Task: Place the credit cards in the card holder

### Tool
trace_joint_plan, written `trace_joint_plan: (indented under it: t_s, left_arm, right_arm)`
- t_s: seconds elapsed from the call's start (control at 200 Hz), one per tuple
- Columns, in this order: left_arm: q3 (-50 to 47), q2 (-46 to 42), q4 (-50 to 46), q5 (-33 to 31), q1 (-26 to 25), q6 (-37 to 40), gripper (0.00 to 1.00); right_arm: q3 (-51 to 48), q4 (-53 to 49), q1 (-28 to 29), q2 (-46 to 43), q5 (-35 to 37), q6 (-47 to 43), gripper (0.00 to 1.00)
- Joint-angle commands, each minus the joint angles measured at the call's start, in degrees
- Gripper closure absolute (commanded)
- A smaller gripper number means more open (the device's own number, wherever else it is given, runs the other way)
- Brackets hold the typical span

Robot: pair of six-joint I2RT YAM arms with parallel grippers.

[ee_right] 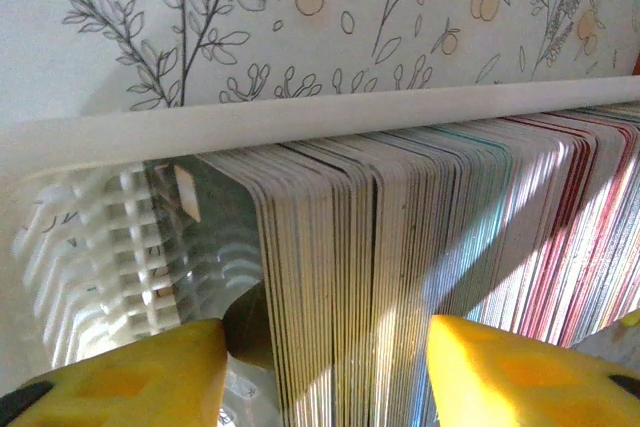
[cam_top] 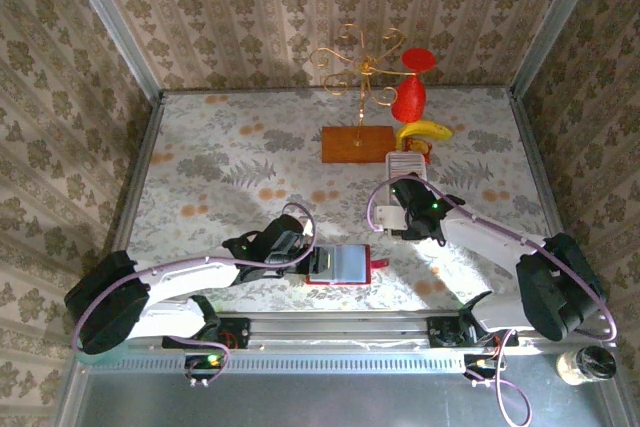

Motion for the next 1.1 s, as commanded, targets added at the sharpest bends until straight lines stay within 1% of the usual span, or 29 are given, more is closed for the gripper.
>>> trace_joint_plan:
  t_s: [0.0,0.08,0.215,0.27,0.48,0.555,0.69,0.76,0.945,1.025,1.095]
  left_arm:
    - [0.2,0.4,0.5,0.6,0.2,-0.6,0.58]
    - [0.2,0.6,0.5,0.6,0.3,-0.7,0.58]
    - [0.3,0.6,0.6,0.6,0.2,-0.7,0.59]
    - [0.3,0.6,0.4,0.7,0.2,-0.7,0.59]
    - [0.2,0.5,0.4,0.6,0.2,-0.8,0.59]
    - [0.2,0.7,0.6,0.6,0.1,-0.9,0.59]
    - [0.4,1.2,0.8,0.7,0.0,-1.0,0.6]
    - [0.5,1.3,0.8,0.7,0.0,-1.0,0.6]
    - [0.7,1.3,-0.5,-0.1,-0.1,-1.2,0.59]
    - [1.0,1.4,-1.5,-0.5,-0.1,-1.2,0.58]
    - [1.0,1.4,-1.7,-0.6,-0.2,-1.2,0.57]
  right_arm:
    - [1.1,0.7,-0.1,-2.6,1.3,-1.0,0.54]
    - [1.1,0.0,-0.1,-3.3,1.1,-1.1,0.64]
    - [0.9,-0.7,-0.1,-3.3,0.7,-1.0,0.71]
    - [1.0,-0.8,-0.1,-3.4,0.5,-1.0,0.76]
    - [1.5,-1.5,0.2,-4.7,0.5,-1.0,0.78]
    - [1.5,-1.6,0.2,-5.5,0.4,-0.9,0.83]
    - [1.6,-2.1,0.3,-6.4,0.2,-0.7,0.84]
    - [1.6,-2.3,0.3,-6.7,0.0,-0.5,0.89]
    - [1.7,-2.4,0.3,-7.5,-0.6,0.3,0.92]
    - [1.8,-2.6,0.3,-8.2,-0.8,0.6,0.97]
    - [2.2,-3.1,0.3,-9.0,-1.5,1.4,0.98]
